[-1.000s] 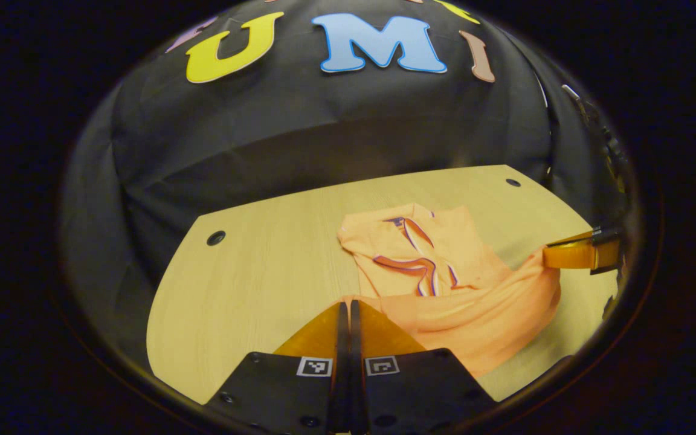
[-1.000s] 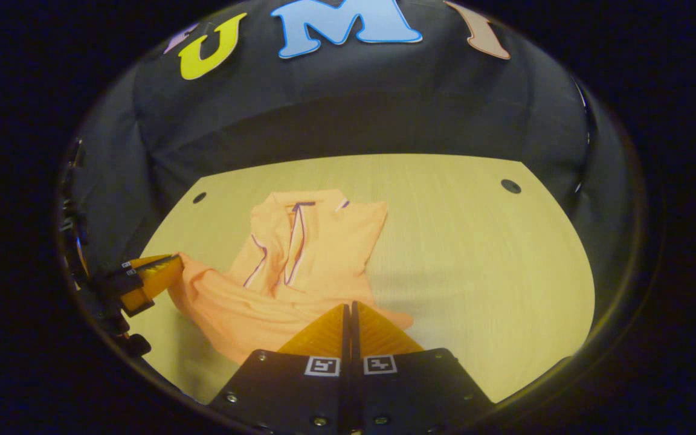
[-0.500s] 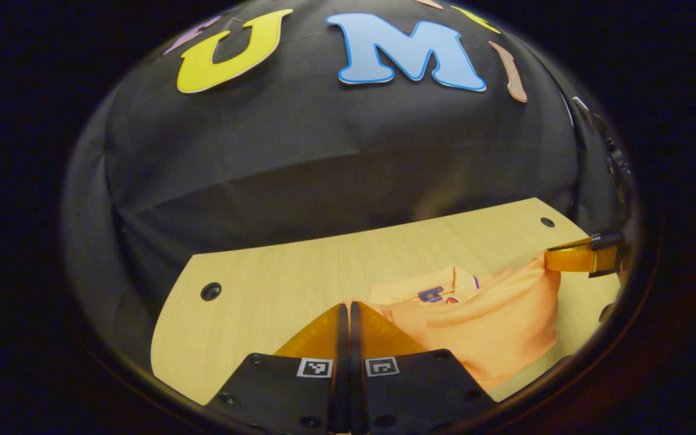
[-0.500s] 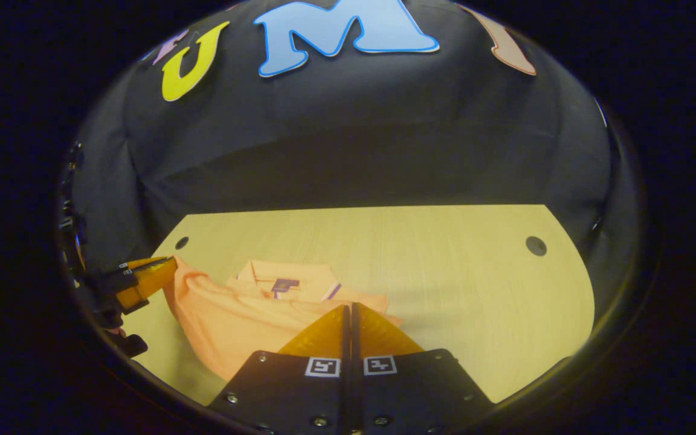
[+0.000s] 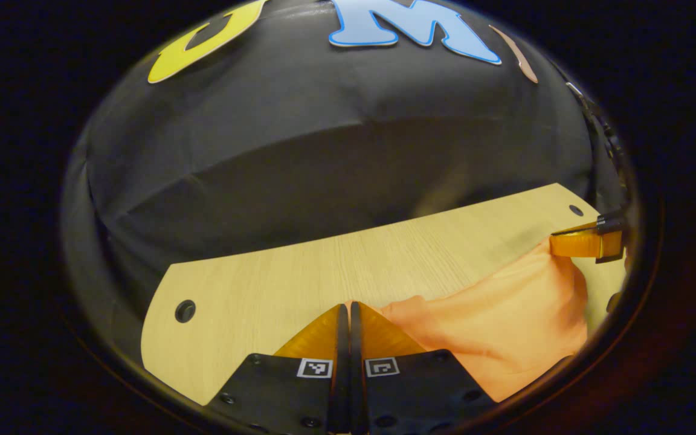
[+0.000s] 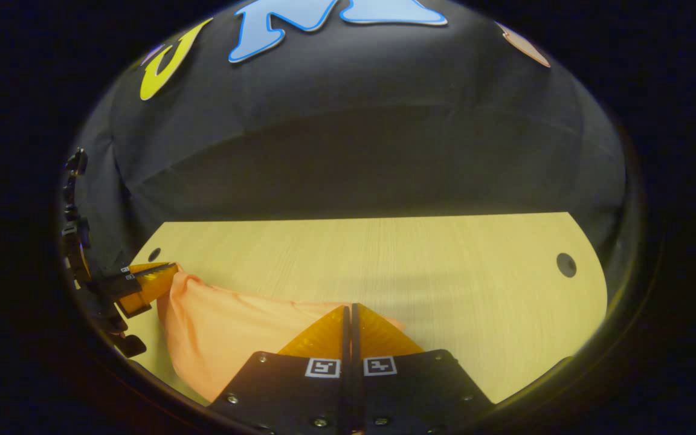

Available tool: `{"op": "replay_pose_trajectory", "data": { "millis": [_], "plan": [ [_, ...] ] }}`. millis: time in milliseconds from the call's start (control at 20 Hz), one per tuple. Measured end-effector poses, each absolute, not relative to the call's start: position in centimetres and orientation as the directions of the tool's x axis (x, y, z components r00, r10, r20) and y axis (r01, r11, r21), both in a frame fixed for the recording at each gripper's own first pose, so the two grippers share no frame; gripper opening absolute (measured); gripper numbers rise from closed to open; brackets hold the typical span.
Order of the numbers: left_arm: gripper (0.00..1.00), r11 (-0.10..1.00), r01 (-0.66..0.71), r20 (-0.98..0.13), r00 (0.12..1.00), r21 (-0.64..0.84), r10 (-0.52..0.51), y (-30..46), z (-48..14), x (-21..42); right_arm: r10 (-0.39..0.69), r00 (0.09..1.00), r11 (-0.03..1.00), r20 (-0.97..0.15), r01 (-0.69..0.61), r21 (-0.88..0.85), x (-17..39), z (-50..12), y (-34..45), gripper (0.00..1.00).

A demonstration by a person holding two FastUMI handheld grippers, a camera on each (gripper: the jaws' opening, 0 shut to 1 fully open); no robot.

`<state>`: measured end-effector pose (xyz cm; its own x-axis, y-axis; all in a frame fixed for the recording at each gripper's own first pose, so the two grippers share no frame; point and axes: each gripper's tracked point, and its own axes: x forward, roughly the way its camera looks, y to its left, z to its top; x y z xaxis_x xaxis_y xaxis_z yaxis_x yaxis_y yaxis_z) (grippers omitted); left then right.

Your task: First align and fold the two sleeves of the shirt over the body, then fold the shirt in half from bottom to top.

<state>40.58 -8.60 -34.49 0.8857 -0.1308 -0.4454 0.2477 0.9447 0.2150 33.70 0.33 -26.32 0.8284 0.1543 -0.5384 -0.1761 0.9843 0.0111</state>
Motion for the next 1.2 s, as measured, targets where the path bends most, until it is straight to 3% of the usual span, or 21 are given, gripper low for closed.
{"op": "replay_pose_trajectory", "data": {
  "millis": [300,650,700,750,1000,1150,1200],
  "plan": [
    [0.05,0.957,0.222,-0.472,0.874,0.186,-0.110,-8.0,-37.6,41.1,0.152,0.796,0.985,-0.586,-0.169,0.025,34.2,-29.5,-0.2,0.00],
    [0.10,0.959,0.213,-0.468,0.878,0.188,-0.103,-8.1,-38.6,40.9,0.165,0.800,0.986,-0.577,-0.154,0.068,33.6,-28.6,0.0,0.05],
    [0.19,0.959,0.213,-0.469,0.877,0.187,-0.104,-8.0,-38.5,40.8,0.162,0.796,0.987,-0.583,-0.140,0.083,33.3,-28.6,0.2,0.20],
    [0.26,0.960,0.215,-0.470,0.876,0.179,-0.109,-7.9,-38.2,40.6,0.153,0.796,0.988,-0.585,-0.128,0.084,33.7,-28.9,0.1,0.26],
    [0.27,0.960,0.219,-0.444,0.888,0.174,-0.122,-7.6,-35.3,39.4,0.138,0.814,0.990,-0.564,-0.135,0.047,32.2,-26.6,0.3,0.27],
    [0.52,0.961,0.223,-0.418,0.898,0.162,-0.138,-8.0,-31.9,37.7,0.139,0.830,0.989,-0.540,-0.139,0.041,30.2,-23.8,0.8,0.24],
    [0.53,0.962,0.224,-0.408,0.902,0.157,-0.143,-8.0,-30.8,37.0,0.139,0.835,0.989,-0.533,-0.139,0.040,29.4,-22.9,1.0,0.27]
  ]
}}
